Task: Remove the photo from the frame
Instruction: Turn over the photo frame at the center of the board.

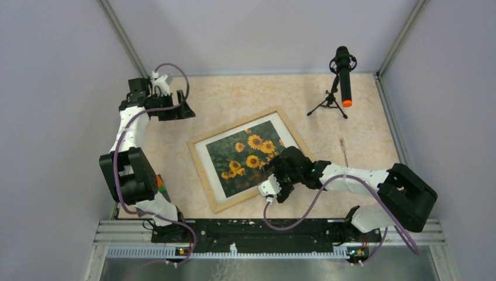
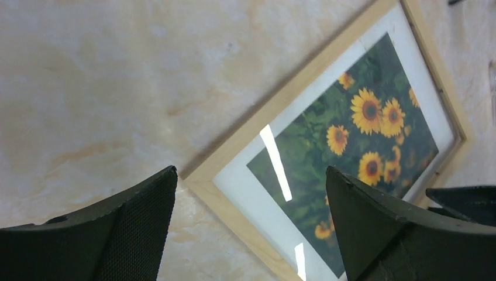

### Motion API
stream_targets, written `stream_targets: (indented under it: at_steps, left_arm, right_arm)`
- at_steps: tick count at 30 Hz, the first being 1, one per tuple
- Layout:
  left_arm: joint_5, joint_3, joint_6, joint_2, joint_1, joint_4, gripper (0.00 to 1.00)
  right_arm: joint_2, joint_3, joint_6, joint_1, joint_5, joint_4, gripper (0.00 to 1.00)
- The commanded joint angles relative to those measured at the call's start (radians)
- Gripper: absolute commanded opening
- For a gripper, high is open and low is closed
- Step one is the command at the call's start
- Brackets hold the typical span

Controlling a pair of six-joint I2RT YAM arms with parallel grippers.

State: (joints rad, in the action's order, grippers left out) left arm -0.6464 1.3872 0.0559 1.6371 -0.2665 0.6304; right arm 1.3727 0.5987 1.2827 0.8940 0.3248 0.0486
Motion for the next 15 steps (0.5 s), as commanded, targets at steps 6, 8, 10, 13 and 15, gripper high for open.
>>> stream_targets:
  at_steps: [6, 8, 10, 13, 15]
  left_arm:
    - [-0.019, -0.089, 0.335, -0.096, 0.252, 0.110, 0.99]
    - [-0.019, -0.137, 0.396, -0.138, 0.324, 0.124, 0.99]
    - [-0.001, -0.198, 0.441, -0.185, 0.419, 0.125, 0.99]
    - [0.035, -0.297, 0.485, -0.255, 0.555, 0.096, 0.99]
    - [0.056, -0.378, 0.495, -0.293, 0.623, 0.070, 0.99]
  right_arm:
    - [-0.167, 0.108, -0.051, -0.004, 0.115, 0.337, 0.99]
    - [-0.217, 0.135, -0.148, -0.022, 0.111, 0.332, 0.99]
    - [-0.228, 0.214, -0.271, -0.057, 0.112, 0.367, 0.99]
    - [-0.192, 0.377, -0.504, -0.152, 0.103, 0.405, 0.99]
    - [-0.148, 0.494, -0.656, -0.233, 0.114, 0.437, 0.99]
